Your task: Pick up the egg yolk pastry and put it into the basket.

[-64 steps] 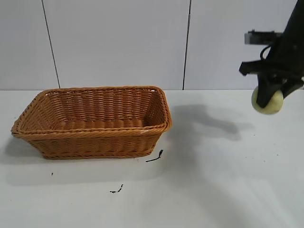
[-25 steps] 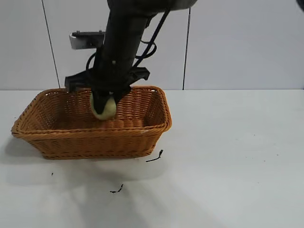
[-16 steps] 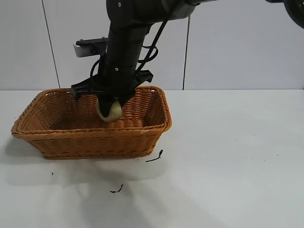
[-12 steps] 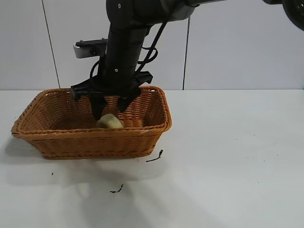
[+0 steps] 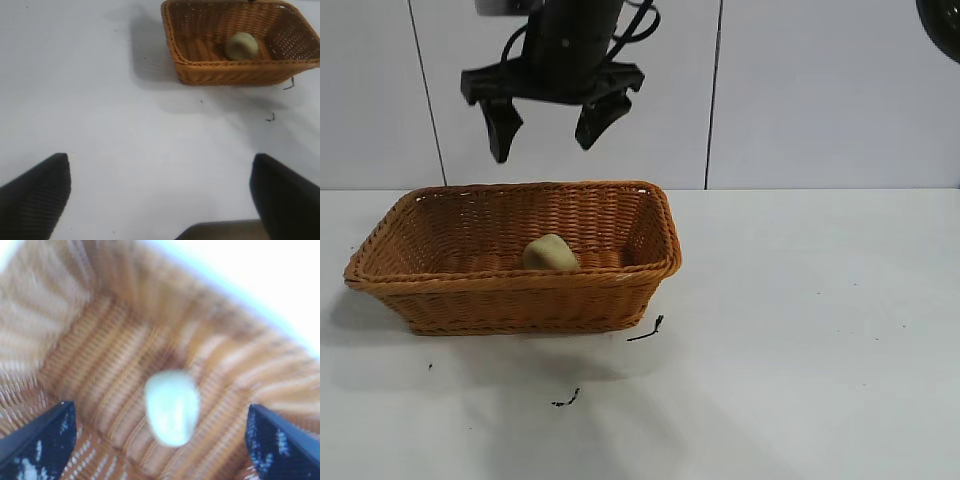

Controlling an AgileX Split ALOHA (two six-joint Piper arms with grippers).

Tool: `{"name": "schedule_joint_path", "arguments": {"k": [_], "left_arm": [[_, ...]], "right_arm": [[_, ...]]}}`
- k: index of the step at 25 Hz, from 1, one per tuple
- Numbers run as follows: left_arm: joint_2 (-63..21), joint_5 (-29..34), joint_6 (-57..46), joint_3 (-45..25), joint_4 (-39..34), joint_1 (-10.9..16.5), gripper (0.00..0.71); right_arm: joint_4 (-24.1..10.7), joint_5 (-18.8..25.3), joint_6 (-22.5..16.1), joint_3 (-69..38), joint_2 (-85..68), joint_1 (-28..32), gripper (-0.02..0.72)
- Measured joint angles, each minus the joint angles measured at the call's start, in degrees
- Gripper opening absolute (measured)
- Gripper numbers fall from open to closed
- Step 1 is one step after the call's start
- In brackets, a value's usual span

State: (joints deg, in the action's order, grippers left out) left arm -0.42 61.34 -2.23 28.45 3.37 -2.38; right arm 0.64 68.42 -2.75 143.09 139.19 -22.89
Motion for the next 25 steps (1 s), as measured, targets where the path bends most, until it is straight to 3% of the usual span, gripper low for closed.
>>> {"name": "schedule_joint_path", "arguments": {"k": [8,13,18,25], "left_arm": [[0.00,0.00,0.00,0.00,0.00,0.00,0.695],[0.00,0.00,0.00,0.00,0.00,0.00,0.695],[0.00,0.00,0.00,0.00,0.00,0.00,0.695],[0.00,0.00,0.00,0.00,0.00,0.00,0.695]], "right_arm": [[-0.64,0.81,3.20,0.00,0.00,15.38,0.638],[0.27,0.81,3.37,0.00,0.00,21.70,0.634],[0.54,0.78,4.72,-7.08,-3.97,23.08,0.634],[-0.64,0.83,4.99,-28.01,-20.01,23.08,0.634]]}}
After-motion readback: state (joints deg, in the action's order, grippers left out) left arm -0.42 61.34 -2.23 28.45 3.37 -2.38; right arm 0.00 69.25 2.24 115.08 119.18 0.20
